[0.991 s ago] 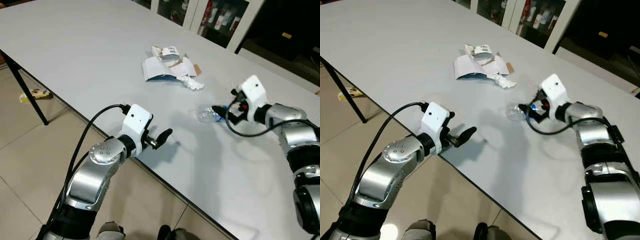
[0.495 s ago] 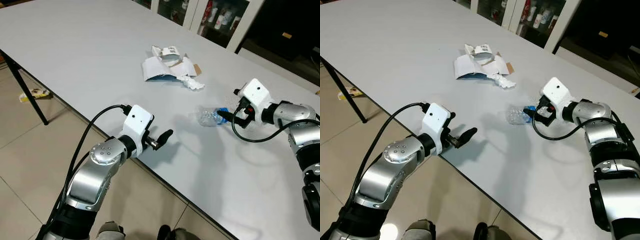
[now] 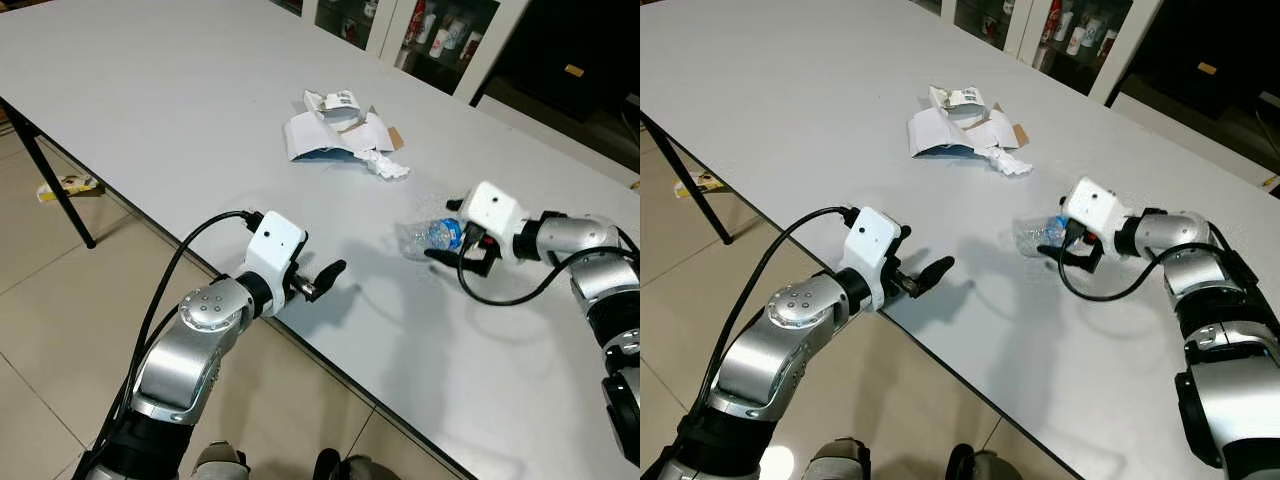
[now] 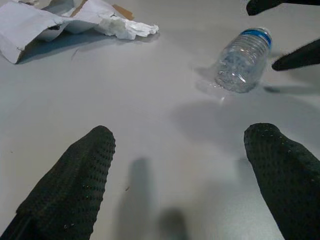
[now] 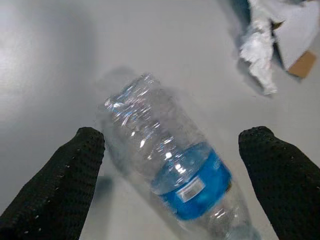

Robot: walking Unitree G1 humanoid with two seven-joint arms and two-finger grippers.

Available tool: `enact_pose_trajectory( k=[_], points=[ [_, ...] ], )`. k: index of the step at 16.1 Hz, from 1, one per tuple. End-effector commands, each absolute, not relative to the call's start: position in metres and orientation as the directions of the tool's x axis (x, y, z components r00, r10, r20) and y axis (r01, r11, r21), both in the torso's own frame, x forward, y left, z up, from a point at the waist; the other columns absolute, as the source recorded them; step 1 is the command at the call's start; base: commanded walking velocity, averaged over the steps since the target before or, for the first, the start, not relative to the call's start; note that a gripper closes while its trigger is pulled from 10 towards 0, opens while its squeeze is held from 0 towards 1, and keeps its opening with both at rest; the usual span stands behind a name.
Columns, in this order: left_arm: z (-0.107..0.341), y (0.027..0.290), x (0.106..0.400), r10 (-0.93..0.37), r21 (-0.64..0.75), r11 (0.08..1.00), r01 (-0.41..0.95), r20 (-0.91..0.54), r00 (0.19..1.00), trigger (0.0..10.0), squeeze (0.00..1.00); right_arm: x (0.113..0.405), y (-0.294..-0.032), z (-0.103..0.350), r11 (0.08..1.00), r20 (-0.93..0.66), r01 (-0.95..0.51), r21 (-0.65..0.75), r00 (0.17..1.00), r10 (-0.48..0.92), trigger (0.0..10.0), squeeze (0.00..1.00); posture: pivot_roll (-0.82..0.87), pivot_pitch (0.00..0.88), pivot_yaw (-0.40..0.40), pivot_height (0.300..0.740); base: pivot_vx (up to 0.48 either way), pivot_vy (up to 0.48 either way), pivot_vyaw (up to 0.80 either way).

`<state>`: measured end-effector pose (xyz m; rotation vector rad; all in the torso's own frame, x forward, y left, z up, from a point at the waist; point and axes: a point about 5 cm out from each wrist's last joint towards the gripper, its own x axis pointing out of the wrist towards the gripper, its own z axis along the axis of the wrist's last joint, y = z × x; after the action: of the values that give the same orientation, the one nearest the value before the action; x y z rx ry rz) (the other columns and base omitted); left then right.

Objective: Picking trash to rubbish bin

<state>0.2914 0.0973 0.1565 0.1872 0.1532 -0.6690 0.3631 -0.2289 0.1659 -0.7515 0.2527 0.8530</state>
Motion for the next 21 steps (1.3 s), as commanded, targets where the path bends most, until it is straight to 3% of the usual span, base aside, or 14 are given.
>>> enact_pose_trajectory(
  k=[1,12,15,21],
  points=[
    [0.158,0.09,0.286,-0.632,0.126,0.744,0.657,-0.188,0.752,10.0,0.0,0.358,-0.24,0.159,0.404,-0.534,-0.772,-0.49,0.633,0.56,10.0,0.0,0.3,0.187,-0.18,0.74,0.0,0.0,0.0],
    [0.155,0.092,0.277,-0.632,0.117,0.743,0.659,-0.203,0.748,10.0,0.0,0.35,-0.227,0.134,0.233,-0.628,-0.812,-0.535,0.567,0.533,10.0,0.0,0.31,0.231,-0.194,0.74,0.0,0.0,0.0],
    [0.155,0.093,0.273,-0.628,0.115,0.746,0.656,-0.206,0.751,10.0,0.0,0.354,-0.215,0.132,0.21,-0.588,-0.77,-0.603,0.606,0.536,10.0,0.0,0.31,0.242,-0.2,0.74,0.0,0.0,0.0],
    [0.156,0.095,0.274,-0.619,0.119,0.753,0.647,-0.205,0.758,10.0,0.0,0.366,-0.22,0.15,0.309,-0.461,-0.645,-0.699,0.736,0.495,10.0,0.0,0.32,0.232,-0.2,0.74,0.0,0.0,0.0]
  ],
)
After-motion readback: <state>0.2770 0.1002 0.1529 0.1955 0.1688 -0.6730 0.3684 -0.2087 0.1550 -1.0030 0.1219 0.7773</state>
